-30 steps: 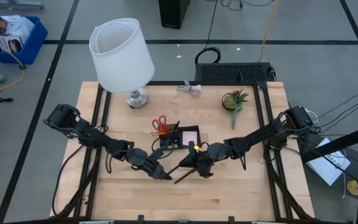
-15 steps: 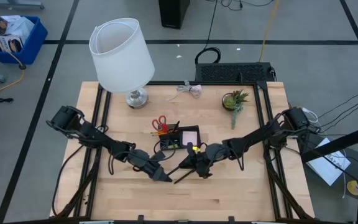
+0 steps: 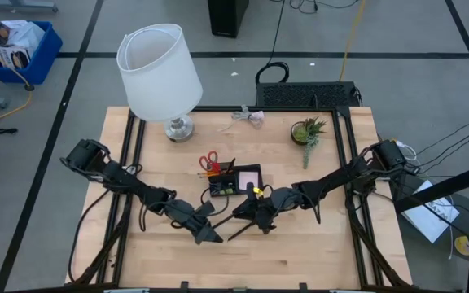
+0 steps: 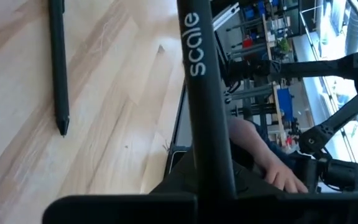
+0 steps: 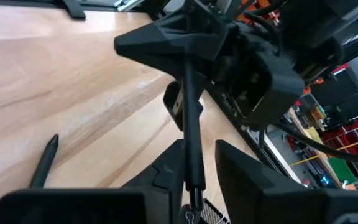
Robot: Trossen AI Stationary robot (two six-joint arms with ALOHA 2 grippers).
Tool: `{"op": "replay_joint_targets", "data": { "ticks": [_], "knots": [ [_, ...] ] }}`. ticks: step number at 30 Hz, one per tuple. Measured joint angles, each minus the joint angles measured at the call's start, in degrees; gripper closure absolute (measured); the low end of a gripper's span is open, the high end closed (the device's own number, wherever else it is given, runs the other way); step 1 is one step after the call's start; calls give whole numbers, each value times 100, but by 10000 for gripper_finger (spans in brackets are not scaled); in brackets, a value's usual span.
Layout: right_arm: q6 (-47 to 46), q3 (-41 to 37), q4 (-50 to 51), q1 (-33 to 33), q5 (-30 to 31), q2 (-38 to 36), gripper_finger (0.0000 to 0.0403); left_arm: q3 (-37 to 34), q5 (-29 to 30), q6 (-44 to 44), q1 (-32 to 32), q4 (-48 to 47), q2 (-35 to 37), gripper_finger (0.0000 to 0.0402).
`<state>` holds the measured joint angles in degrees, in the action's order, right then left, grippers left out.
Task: Pick and place office supplies into organizer
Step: Put the black pen into the black desk organizer
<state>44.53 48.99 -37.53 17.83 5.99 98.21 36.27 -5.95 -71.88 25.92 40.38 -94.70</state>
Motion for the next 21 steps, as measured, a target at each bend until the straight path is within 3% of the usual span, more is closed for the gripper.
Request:
{"op": "replay_joint_targets", "data": {
  "ticks": [5, 12, 21],
  "knots": [
    [-73, 2, 192, 64, 12, -20, 316, 0, 157, 84, 126, 4, 0, 398],
    [35, 2, 86, 157, 14, -20, 382, 0, 194, 90, 163, 6, 0, 396],
    [55, 2, 136, 220, 5, -20, 380, 0, -132, -35, 135, 11, 2, 385]
  ]
}}
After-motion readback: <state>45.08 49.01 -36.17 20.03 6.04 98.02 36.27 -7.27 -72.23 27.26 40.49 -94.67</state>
